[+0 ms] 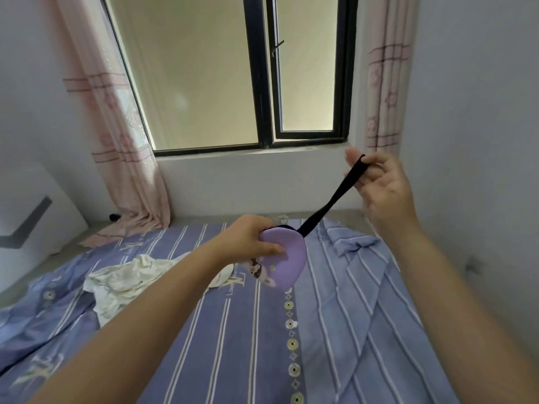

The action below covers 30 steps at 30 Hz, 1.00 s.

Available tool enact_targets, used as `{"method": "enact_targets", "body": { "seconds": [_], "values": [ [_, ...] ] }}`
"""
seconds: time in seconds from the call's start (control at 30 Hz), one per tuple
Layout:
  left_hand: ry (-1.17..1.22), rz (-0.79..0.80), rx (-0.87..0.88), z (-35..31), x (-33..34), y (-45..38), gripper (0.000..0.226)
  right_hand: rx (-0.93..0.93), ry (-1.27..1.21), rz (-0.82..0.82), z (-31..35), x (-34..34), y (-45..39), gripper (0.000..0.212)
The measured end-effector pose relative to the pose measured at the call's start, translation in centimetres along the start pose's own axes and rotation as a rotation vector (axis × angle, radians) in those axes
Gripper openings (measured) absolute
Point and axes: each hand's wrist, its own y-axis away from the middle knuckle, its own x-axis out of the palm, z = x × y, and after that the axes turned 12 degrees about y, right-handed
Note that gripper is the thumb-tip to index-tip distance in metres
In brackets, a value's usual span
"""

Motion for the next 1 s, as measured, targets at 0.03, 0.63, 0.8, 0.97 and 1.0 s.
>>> {"method": "enact_targets", "body": {
  "seconds": [0.03, 0.63, 0.8, 0.97, 1.0],
  "values": [
    [-0.033, 0.036, 0.017, -0.4, 0.2, 0.0, 0.007, -0.082, 0.35, -0.055, -0.3, 0.3, -0.3, 0.053],
    [-0.415, -0.339, 0.392, -2.1, 0.1, 1.2, 0.016, 0.041, -0.362, 1.069, 4.3, -1.2, 2.2, 0.032],
    [-0.117, -0.331, 0.287, -3.0, 2.0, 2.4, 0.01, -0.186, 0.504, 0.057, 4.4, -1.2, -1.0, 0.049],
    [-0.031, -0.423, 0.371, -3.2, 2.5, 3.5, 0.018, -0.11, 1.458, 0.424, 1.9, -0.8, -0.1, 0.019],
    [0.013, -0.469, 0.362, -2.9, 2.4, 3.6, 0.017, 0.02, 1.436, 0.585, 1.6, -0.9, 0.3, 0.02]
  ]
}}
